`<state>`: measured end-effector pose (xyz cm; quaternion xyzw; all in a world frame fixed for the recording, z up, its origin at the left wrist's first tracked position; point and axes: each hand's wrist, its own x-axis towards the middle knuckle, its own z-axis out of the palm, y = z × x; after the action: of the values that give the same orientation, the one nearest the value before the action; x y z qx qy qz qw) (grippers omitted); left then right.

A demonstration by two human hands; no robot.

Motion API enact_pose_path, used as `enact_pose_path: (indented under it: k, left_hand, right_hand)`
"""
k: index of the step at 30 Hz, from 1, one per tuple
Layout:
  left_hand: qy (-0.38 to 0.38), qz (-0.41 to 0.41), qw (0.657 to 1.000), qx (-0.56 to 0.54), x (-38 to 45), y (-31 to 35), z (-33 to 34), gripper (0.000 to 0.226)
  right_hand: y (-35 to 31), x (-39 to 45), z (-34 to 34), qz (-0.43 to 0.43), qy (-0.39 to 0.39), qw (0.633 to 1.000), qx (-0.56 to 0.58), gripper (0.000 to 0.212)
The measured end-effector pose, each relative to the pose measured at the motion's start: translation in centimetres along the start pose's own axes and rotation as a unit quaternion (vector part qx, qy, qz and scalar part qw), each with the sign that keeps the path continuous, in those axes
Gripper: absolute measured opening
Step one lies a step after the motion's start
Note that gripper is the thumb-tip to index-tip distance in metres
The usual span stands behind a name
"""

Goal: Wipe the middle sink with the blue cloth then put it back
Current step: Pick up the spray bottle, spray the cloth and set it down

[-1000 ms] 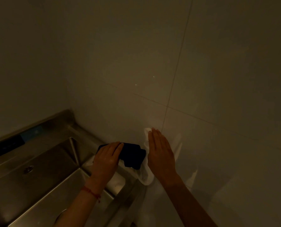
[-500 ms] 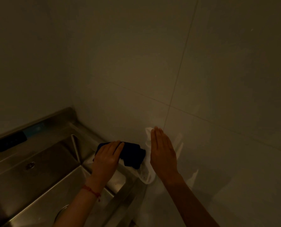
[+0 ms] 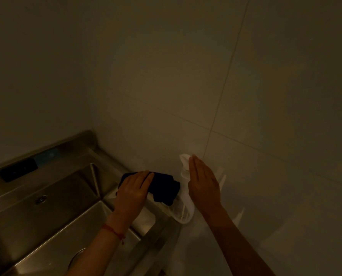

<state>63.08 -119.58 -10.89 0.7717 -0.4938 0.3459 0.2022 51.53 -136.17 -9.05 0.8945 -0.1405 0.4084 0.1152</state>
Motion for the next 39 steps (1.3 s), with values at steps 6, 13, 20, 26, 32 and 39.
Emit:
enact_pose_path:
  k: [6,13,20,26,32,39]
  left_hand:
    - [0.003,-0.006,1.0,0.001,0.0,-0.3,0.0,0.03]
    - [0.007,-0.01,1.0,-0.001,0.1,-0.6,-0.1,0.037]
    - [0.012,-0.007,1.0,-0.003,0.2,-0.7,-0.2,0.037]
    - [0.009,-0.018,1.0,-0.003,0.0,-1.3,-0.2,0.036]
    - [0.012,-0.03,0.999,0.004,-0.3,-2.4,-0.9,0.037]
    - [0.027,-0.041,0.999,0.013,-1.2,-3.7,-2.4,0.035]
  right_hand:
    - [0.1,0.2,0.7,-0.031,0.023,0.999,0.008,0.038]
    - [0.4,0.7,1.7,-0.074,0.062,0.995,0.009,0.039]
    - [0.5,1.2,2.2,-0.095,0.086,0.992,0.017,0.035]
    - [0.0,1.3,2.5,-0.114,0.098,0.988,0.021,0.029]
    - [-1.0,2.3,2.1,-0.124,0.112,0.986,0.025,0.026]
    - [-2.8,2.9,1.4,-0.143,0.118,0.982,0.041,0.026]
